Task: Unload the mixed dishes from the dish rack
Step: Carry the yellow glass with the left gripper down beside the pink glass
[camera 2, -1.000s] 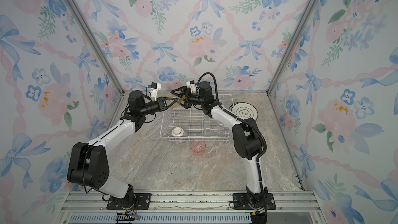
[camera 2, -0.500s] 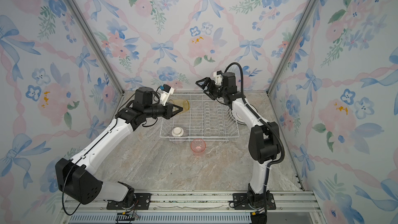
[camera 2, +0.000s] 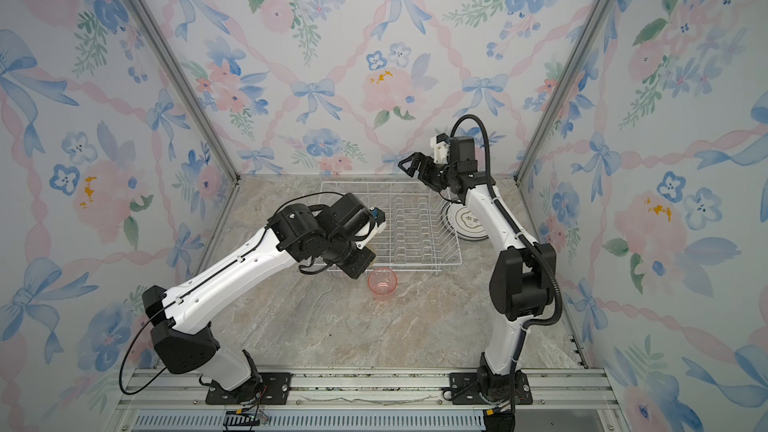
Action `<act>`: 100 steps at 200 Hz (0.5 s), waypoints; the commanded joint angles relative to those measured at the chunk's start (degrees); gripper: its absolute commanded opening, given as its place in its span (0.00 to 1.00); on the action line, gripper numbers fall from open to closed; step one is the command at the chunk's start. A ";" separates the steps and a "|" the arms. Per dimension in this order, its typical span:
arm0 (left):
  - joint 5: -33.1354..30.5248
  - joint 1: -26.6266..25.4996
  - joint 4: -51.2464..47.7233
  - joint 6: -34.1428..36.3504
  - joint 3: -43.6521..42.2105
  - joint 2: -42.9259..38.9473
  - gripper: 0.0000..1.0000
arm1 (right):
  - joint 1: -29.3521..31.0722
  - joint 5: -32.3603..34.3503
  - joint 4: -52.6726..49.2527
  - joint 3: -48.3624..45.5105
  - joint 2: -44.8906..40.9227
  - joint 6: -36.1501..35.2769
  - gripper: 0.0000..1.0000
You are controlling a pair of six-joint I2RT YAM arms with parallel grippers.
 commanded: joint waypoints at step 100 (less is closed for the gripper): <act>0.91 -2.10 -3.34 -5.99 -11.80 8.11 0.00 | -4.07 -4.80 1.58 -6.38 -6.16 -1.39 0.97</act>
